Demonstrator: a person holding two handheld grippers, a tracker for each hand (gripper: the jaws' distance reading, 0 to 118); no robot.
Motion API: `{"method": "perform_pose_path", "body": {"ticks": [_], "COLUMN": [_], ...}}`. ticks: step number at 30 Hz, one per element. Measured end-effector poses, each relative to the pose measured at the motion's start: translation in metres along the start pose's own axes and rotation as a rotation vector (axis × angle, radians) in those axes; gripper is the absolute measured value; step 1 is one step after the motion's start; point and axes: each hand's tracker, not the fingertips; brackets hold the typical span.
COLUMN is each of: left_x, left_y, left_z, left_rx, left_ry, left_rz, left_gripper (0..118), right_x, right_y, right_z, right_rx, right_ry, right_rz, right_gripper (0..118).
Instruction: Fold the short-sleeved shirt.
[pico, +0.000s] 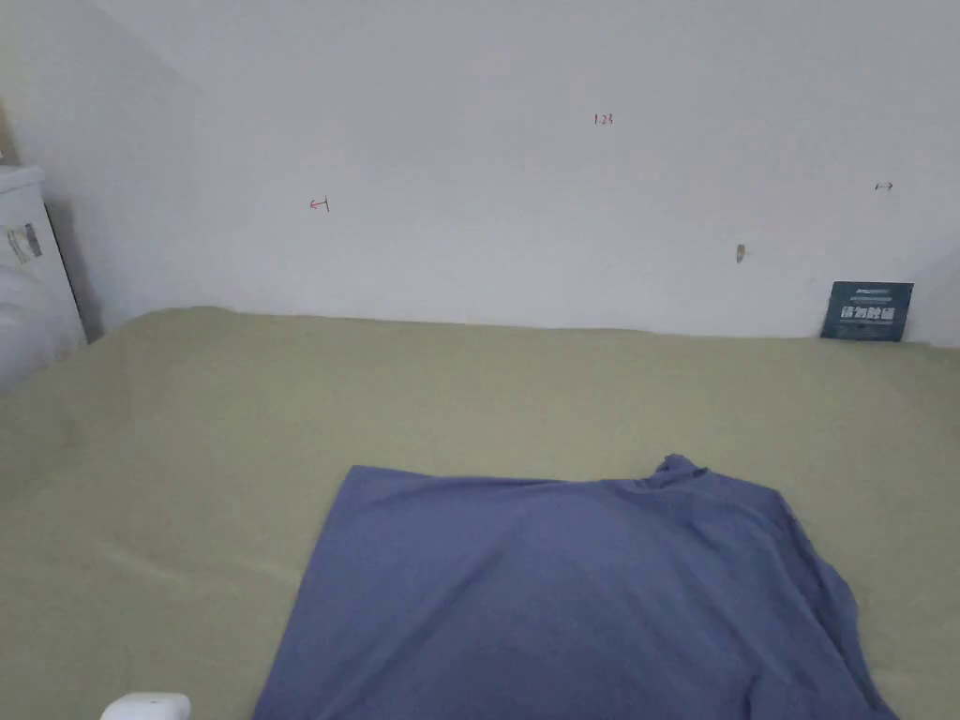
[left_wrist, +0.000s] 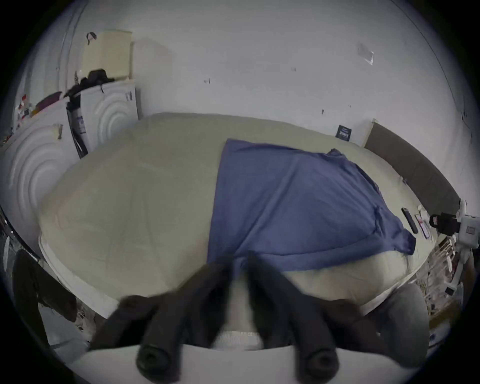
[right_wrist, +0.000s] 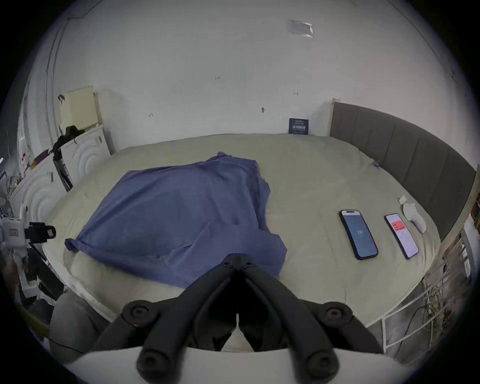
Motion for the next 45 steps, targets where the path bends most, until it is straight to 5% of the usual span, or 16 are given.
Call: {"method": "perform_pose_path", "body": {"ticks": [1, 2, 6, 7, 8, 9, 10, 11, 12, 20, 21, 22, 23, 24, 35, 45], "left_x": [-0.001, -0.002, -0.010, -0.014, -0.015, -0.014, -0.015, -0.017, -0.018, -0.023, -0.022, -0.021, -0.023, -0.024, -0.020, -0.029], "left_y": [-0.001, -0.004, -0.014, -0.017, -0.019, -0.020, -0.020, -0.027, -0.029, -0.015, -0.014, -0.014, -0.015, -0.015, 0.015, 0.106], "left_z": [-0.005, -0.012, -0.039, -0.051, -0.060, -0.066, -0.070, -0.080, -0.084, -0.068, -0.067, -0.066, -0.068, -0.066, -0.043, -0.095], "left_rx": [-0.002, -0.018, -0.084, -0.108, -0.130, -0.125, -0.120, -0.130, -0.124, -0.125, -0.126, -0.126, -0.129, -0.122, -0.059, -0.147], "left_ry": [0.002, -0.049, -0.086, -0.055, -0.036, -0.033, -0.044, -0.036, 0.009, -0.050, -0.050, -0.048, -0.048, -0.044, -0.075, -0.095], "left_rz": [0.001, 0.020, 0.043, 0.022, -0.012, -0.050, -0.091, -0.122, -0.150, -0.063, -0.064, -0.063, -0.058, -0.046, -0.003, -0.026], "left_gripper": [87, 98, 94, 81, 50, 2, 2, 2, 2, 2, 2, 2, 2, 2, 2, 2], "right_x": [0.001, 0.001, 0.008, 0.010, 0.013, 0.016, 0.024, 0.030, 0.035, 0.054, 0.053, 0.053, 0.051, 0.047, 0.019, 0.026], "right_y": [-0.001, 0.003, -0.002, -0.003, -0.005, -0.006, -0.009, -0.011, -0.010, -0.022, -0.022, -0.023, -0.022, -0.022, 0.010, 0.103], "right_z": [-0.002, -0.001, -0.016, -0.019, -0.024, -0.029, -0.039, -0.047, -0.057, -0.093, -0.095, -0.099, -0.098, -0.098, -0.060, -0.140], "right_rx": [-0.011, -0.034, -0.161, -0.168, -0.175, -0.187, -0.204, -0.242, -0.308, -0.361, -0.372, -0.398, -0.421, -0.414, -0.121, -0.186], "right_ry": [0.003, 0.009, 0.064, 0.057, 0.056, 0.058, 0.062, 0.093, 0.108, -0.002, -0.004, 0.004, 0.009, 0.003, 0.003, 0.001], "right_rz": [-0.007, -0.013, -0.047, -0.051, -0.053, -0.059, -0.064, -0.073, -0.068, -0.024, -0.015, 0.001, 0.023, 0.032, 0.089, 0.152], "right_gripper": [0, 0, 1, 4, 16, 56, 92, 109, 109, 103, 89, 61, 19, 1, 1, 1]}}
